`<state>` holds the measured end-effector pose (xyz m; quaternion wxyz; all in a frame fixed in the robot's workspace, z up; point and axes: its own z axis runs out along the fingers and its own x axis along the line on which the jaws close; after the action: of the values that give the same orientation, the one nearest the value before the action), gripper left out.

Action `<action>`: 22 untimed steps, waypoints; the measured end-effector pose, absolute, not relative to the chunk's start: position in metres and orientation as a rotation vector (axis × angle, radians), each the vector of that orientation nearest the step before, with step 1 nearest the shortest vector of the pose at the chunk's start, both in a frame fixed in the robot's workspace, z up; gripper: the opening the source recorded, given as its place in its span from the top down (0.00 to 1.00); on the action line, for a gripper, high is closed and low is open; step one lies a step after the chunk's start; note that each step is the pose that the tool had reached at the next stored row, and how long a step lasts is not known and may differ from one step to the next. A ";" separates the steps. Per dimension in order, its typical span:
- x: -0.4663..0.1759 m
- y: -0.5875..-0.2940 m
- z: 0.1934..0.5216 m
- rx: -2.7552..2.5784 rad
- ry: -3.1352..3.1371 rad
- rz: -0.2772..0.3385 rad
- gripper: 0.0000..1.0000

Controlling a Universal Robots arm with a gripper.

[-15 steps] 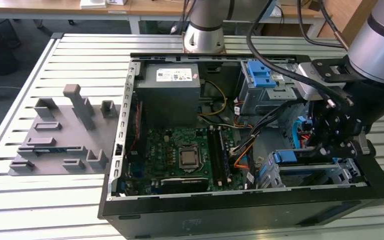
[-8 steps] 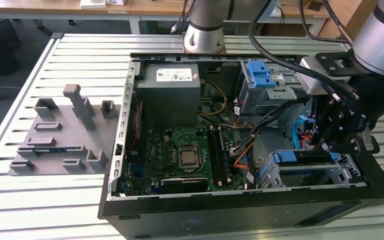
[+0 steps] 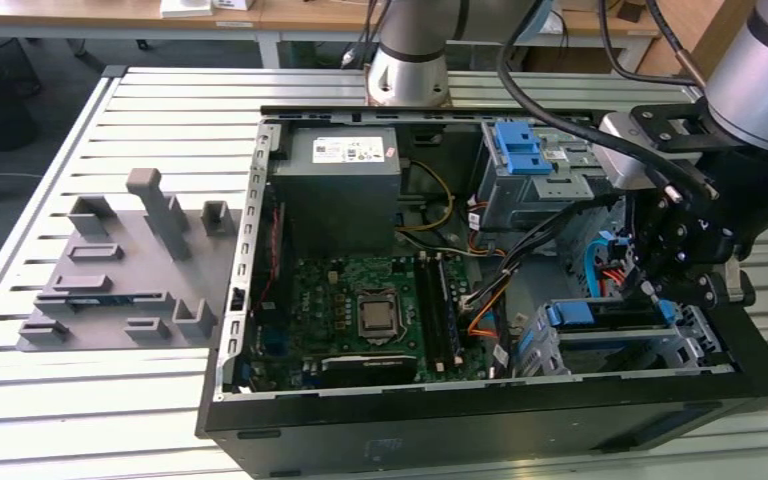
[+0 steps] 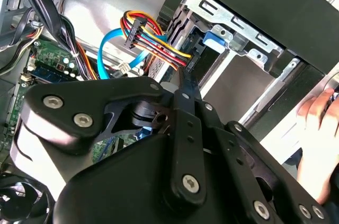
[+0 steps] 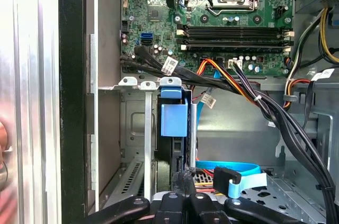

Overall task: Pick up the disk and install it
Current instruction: 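Insert the first disk wire, then insert the second disk wire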

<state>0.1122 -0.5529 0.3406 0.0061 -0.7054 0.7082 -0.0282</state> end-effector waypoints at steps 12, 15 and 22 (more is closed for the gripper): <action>0.112 -0.553 0.341 -2.208 2.216 -0.088 0.89; 0.112 -0.553 0.341 -2.208 2.216 -0.088 0.89; 0.109 -0.553 0.341 -2.208 2.217 -0.088 0.89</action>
<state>0.1093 -0.5529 0.3407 0.0059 -0.7054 0.7082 -0.0281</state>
